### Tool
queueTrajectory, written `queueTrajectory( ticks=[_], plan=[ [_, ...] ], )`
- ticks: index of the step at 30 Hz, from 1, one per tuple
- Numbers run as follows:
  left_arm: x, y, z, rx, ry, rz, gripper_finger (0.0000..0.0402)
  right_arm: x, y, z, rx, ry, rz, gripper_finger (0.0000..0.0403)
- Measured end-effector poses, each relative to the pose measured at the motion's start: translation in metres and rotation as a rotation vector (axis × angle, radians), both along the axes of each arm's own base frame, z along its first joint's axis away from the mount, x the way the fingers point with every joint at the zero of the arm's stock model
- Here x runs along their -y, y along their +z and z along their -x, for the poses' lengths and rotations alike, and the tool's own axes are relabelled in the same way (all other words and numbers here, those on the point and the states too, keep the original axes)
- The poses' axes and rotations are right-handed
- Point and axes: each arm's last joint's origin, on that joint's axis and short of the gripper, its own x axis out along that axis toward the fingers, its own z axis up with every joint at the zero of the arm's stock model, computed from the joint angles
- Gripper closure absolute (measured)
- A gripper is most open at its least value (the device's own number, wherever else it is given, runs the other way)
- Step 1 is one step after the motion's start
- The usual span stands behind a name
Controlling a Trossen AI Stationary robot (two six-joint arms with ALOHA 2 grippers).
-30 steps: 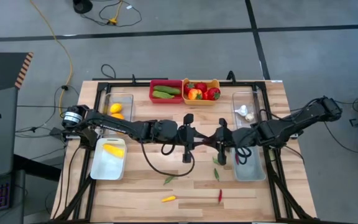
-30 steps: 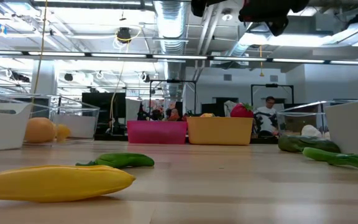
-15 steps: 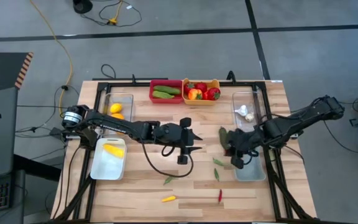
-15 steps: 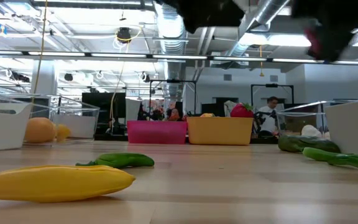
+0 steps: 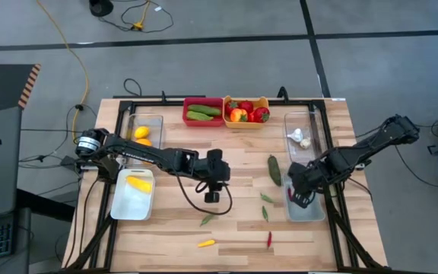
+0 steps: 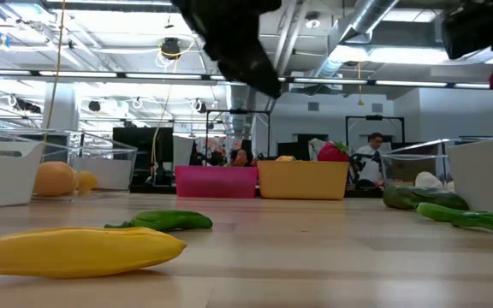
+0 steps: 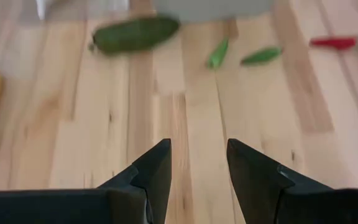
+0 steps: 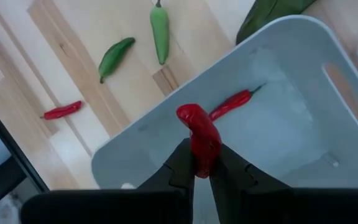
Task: Sort produce into baskets
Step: Put the red chili pepper into the gray bin, then put the green chili pepper into the gray bin
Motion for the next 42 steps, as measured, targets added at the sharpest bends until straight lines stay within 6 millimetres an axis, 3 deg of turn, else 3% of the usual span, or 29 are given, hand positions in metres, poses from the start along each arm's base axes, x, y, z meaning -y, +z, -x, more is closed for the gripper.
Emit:
queueTrajectory(
  ticks=[10,16,26,35,42],
  plan=[
    [0.012,-0.015,0.012,-0.140,-0.075,0.113,0.0259,-0.002,0.000,0.001,-0.001,0.011,0.001,0.0331],
    [0.033,-0.030,0.025,-0.226,-0.086,0.176,0.0259,-0.002,0.000,0.001,0.000,0.011,0.001,0.0291],
    [0.067,-0.031,0.036,-0.271,-0.052,0.228,0.0259,-0.002,0.000,0.001,0.002,0.009,-0.001,0.0227],
    [0.074,-0.037,0.036,-0.291,0.076,0.310,0.0259,-0.004,0.002,-0.004,0.053,0.010,-0.024,0.0222],
    [0.080,-0.065,0.023,-0.332,0.122,0.367,0.0259,-0.006,0.002,-0.009,0.091,0.009,-0.032,0.0222]
  ],
)
